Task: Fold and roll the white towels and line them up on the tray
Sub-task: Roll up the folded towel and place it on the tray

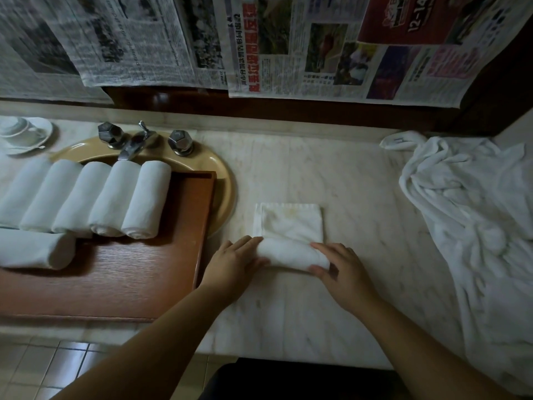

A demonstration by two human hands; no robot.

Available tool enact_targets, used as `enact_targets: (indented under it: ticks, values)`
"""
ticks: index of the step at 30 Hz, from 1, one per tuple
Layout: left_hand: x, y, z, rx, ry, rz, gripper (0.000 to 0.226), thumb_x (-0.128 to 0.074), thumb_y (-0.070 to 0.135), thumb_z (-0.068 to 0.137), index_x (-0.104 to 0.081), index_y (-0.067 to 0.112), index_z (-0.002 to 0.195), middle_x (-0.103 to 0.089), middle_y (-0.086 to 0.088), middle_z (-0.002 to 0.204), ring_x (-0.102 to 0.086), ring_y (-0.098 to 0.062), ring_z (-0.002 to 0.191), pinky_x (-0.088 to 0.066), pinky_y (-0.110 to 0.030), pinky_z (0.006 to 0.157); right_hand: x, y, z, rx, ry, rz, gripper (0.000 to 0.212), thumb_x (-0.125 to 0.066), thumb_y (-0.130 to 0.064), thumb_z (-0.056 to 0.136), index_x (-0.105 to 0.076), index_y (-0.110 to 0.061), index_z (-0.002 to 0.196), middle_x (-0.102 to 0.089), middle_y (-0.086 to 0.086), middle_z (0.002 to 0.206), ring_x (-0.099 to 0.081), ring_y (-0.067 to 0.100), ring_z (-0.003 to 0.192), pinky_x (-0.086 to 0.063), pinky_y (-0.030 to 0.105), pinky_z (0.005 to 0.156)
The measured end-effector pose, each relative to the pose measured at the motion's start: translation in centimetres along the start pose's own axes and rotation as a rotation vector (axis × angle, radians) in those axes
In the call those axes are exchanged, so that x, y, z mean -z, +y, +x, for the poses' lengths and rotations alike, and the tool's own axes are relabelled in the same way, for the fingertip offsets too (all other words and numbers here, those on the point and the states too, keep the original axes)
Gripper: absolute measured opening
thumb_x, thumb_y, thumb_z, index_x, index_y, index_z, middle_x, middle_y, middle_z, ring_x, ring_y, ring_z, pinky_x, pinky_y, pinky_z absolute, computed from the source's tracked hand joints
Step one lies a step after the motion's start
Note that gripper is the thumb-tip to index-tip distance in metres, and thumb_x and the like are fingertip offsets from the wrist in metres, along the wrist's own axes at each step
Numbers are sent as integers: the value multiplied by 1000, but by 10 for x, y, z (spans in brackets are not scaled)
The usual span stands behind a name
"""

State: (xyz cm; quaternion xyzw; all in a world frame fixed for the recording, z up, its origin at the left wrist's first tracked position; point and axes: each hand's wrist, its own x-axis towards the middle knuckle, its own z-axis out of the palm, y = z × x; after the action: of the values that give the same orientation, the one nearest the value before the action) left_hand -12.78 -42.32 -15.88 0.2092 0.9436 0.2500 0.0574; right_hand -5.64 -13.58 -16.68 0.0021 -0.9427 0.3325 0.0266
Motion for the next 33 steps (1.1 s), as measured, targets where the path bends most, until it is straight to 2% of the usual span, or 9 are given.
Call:
enact_targets:
  ticks: [6, 10, 13, 16, 19, 23, 25, 28, 33]
  values:
    - [3, 15, 10, 305, -67, -307, 43, -50, 62, 102, -57, 44, 141, -72, 8, 120, -59, -16, 111, -48, -33, 91, 2, -7, 24, -252, -80, 200, 32, -67, -43, 97, -66, -37, 129, -55, -5, 100, -57, 9, 85, -45, 27, 84]
    - [3, 14, 25, 423, -49, -413, 40, -53, 61, 101, -67, 40, 132, -74, 9, 117, -66, -12, 111, -47, -28, 92, -2, -4, 44, -366, -98, 251, 20, -60, -53, 97, -66, -47, 115, -61, 3, 105, -61, 20, 102, -48, 34, 94]
    - [3, 19, 37, 478, -12, -469, 36, -56, 56, 102, -71, 35, 127, -75, 8, 113, -67, -18, 110, -52, -34, 97, -5, 2, 53, -393, -65, 264, 33, -50, -75, 81, -65, -53, 100, -67, 4, 107, -64, 22, 104, -52, 38, 96]
    - [4, 22, 43, 532, 27, -499, 33, -59, 63, 94, -64, 45, 121, -70, 11, 99, -66, -23, 104, -58, -46, 93, 0, -4, 53, -399, -18, 208, 20, -62, -63, 86, -58, -51, 102, -60, 2, 95, -60, 23, 91, -51, 38, 86]
    - [6, 32, 40, 468, 83, -360, 28, -62, 50, 98, -58, 45, 126, -58, 5, 118, -49, -21, 119, -47, -40, 98, 4, -19, 44, -259, 126, 114, 22, -73, -36, 92, -63, -44, 110, -50, -3, 101, -53, 21, 94, -45, 33, 89]
    - [3, 53, 30, 162, 102, 96, 34, -61, 15, 97, -68, 35, 123, -48, -1, 139, -41, -29, 126, -45, -42, 96, -13, -37, 24, 30, 219, -239, 46, -73, -2, 84, -74, -30, 122, -63, 4, 115, -57, 31, 105, -50, 40, 89]
    - [-1, 54, 23, 84, 90, 148, 43, -58, 8, 91, -68, 27, 128, -54, 0, 135, -45, -29, 121, -42, -42, 96, -21, -39, 15, 76, 235, -357, 53, -71, -1, 82, -72, -25, 129, -66, 9, 125, -61, 35, 115, -46, 47, 101]
    - [0, 50, 14, -1, 98, 165, 50, -46, 20, 92, -62, 22, 140, -59, 2, 138, -50, -27, 124, -42, -42, 100, -25, -42, 7, 116, 207, -414, 61, -73, -8, 80, -63, -14, 140, -61, 15, 136, -55, 36, 132, -31, 57, 119]
    - [3, 31, 13, -93, 37, 195, 55, -56, 38, 100, -48, 24, 153, -55, 0, 148, -48, -27, 131, -49, -45, 105, -24, -41, 19, 116, 206, -439, 60, -83, -26, 83, -64, -15, 138, -62, 12, 134, -58, 33, 128, -34, 58, 118]
